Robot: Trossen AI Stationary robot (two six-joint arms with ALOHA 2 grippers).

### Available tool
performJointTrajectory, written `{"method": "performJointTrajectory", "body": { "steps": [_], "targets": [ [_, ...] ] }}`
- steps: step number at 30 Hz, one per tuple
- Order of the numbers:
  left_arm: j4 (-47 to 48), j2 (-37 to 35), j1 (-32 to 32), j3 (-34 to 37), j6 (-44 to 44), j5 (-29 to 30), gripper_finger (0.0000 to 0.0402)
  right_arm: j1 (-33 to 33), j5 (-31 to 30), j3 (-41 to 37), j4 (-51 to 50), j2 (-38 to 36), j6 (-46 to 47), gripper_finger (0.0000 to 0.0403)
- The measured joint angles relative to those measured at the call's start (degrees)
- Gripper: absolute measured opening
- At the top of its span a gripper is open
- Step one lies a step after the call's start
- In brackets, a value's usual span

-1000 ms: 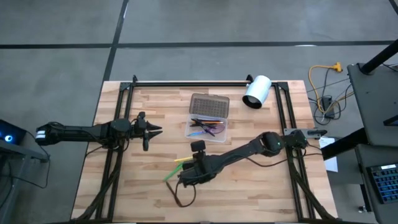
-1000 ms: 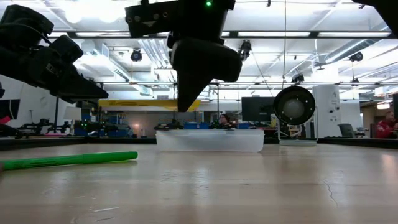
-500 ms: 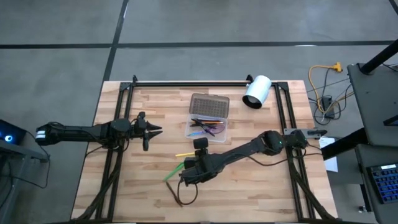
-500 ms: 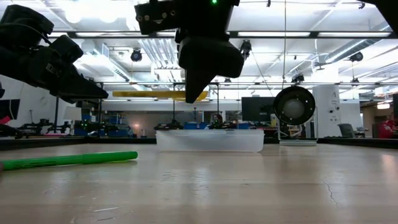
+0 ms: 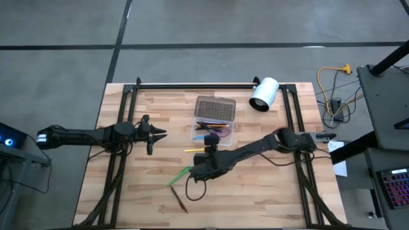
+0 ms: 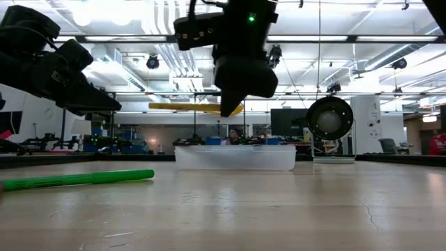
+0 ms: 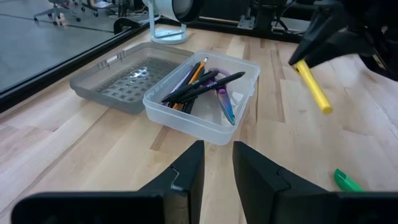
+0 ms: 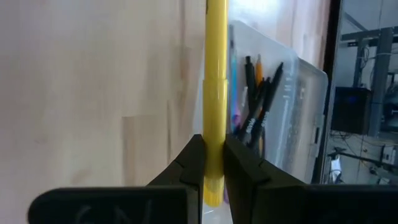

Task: Pick & place school supplies into a supply box
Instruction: Put the yellow pen into the supply box

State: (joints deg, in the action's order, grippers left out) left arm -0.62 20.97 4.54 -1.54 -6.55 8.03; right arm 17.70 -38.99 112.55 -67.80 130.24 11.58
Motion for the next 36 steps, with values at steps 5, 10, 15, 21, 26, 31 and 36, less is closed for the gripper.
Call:
{"method": "performJointTrajectory", "body": {
  "steps": [5, 10, 15, 21, 26, 31, 36],
  "targets": [
    [0.0, 0.0, 0.0, 0.0, 0.0, 0.0, 0.0069, -0.7, -0.3, -5.2, 4.6, -3.5, -1.8, 0.0026],
    [0.0, 0.0, 0.0, 0.0, 0.0, 0.0, 0.0069, -1.5, -0.2, -8.4, 6.6, -5.4, -2.4, 0.0026],
    [0.0, 0.0, 0.0, 0.0, 0.0, 0.0, 0.0069, -3.3, -0.2, -10.2, 7.2, -5.4, -2.7, 0.0026],
    [0.0, 0.0, 0.0, 0.0, 0.0, 0.0, 0.0069, -6.7, -0.2, -12.3, 7.4, -5.3, -0.9, 0.0026],
    [0.0, 0.0, 0.0, 0.0, 0.0, 0.0, 0.0069, -8.3, -1.3, -13.7, 8.7, -5.3, 0.5, 0.0026],
    [0.0, 0.0, 0.0, 0.0, 0.0, 0.0, 0.0069, -9.3, -2.0, -15.5, 9.9, -5.3, 0.4, 0.0026],
    [0.0, 0.0, 0.0, 0.0, 0.0, 0.0, 0.0069, -10.0, -2.2, -16.4, 10.0, -5.3, 0.5, 0.0026]
  ]
}}
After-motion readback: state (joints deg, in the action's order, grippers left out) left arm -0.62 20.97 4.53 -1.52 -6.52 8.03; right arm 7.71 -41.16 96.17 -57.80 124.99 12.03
